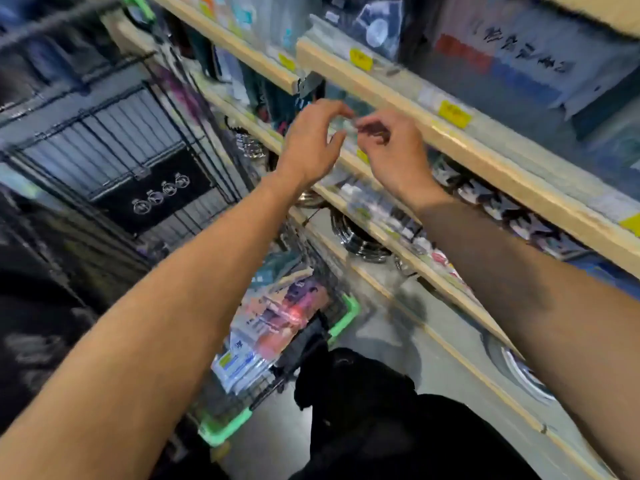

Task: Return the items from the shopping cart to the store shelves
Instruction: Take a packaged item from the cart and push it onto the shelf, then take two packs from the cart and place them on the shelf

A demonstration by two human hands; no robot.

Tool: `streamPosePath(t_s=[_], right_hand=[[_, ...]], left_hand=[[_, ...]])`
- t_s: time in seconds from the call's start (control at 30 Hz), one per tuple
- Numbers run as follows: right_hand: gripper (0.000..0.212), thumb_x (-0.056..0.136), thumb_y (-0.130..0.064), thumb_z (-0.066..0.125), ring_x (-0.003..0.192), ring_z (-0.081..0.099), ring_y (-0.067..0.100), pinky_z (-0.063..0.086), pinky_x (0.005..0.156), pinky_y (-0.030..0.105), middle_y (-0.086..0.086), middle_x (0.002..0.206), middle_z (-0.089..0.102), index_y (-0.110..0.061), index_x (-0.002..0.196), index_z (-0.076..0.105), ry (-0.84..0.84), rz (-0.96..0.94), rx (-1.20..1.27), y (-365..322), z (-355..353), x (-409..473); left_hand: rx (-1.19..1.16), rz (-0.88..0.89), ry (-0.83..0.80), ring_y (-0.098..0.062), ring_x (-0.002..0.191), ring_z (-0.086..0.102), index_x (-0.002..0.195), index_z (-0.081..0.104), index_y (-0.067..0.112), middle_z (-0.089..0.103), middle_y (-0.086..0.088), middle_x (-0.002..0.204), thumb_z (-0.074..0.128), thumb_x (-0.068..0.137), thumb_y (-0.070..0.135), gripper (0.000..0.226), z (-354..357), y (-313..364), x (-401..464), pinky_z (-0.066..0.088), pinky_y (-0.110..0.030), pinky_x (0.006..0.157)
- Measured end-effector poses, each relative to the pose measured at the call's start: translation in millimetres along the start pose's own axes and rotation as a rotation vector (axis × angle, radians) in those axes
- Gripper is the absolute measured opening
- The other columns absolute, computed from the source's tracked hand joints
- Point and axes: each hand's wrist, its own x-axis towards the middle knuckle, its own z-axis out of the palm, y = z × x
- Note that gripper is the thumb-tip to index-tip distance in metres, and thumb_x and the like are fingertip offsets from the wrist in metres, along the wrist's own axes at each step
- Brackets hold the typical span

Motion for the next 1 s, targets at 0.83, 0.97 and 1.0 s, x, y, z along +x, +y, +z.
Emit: streamPosePath(t_s=[0.83, 0.97, 1.0], right_hand=[[0.024, 0.094, -0.029, 0.063, 0.081, 0.066, 0.028, 0.050, 0.068, 0.033, 0.008, 0.088, 0.069, -0.014, 0.075, 0.064, -0.473, 0.810, -0.242, 112.1, 263.9, -82.8], [0.017, 0.090, -0.026, 0.070, 0.091, 0.068, 0.025, 0.058, 0.085, 0.040, 0.009, 0.104, 0.070, -0.014, 0.101, 0.064, -0.530, 1.008, -0.132, 126.8, 284.8, -76.0], [0.025, 0.090, -0.025, 0.071, 0.093, 0.069, 0.025, 0.060, 0.078, 0.037, 0.010, 0.110, 0.069, -0.012, 0.110, 0.063, -0.526, 1.060, -0.098, 130.2, 290.6, -73.8]], left_hand=[[-0.987, -1.746, 0.475, -0.017, 0.046, 0.049, 0.087, 0.056, 0.006, 0.055, -0.007, 0.057, 0.064, 0.093, 0.019, 0.017, 35.3, -243.0, -259.2, 0.042, -0.018, 0.037], [-1.022, -1.913, 0.596, -0.022, 0.068, 0.063, 0.103, 0.066, 0.008, 0.070, -0.009, 0.087, 0.072, 0.073, 0.053, 0.055, 66.7, -244.2, -262.1, 0.056, -0.034, 0.064], [-1.004, -1.960, 0.629, -0.025, 0.081, 0.067, 0.112, 0.064, 0.009, 0.071, -0.010, 0.102, 0.074, 0.059, 0.063, 0.076, 77.5, -251.7, -264.6, 0.060, -0.041, 0.074]])
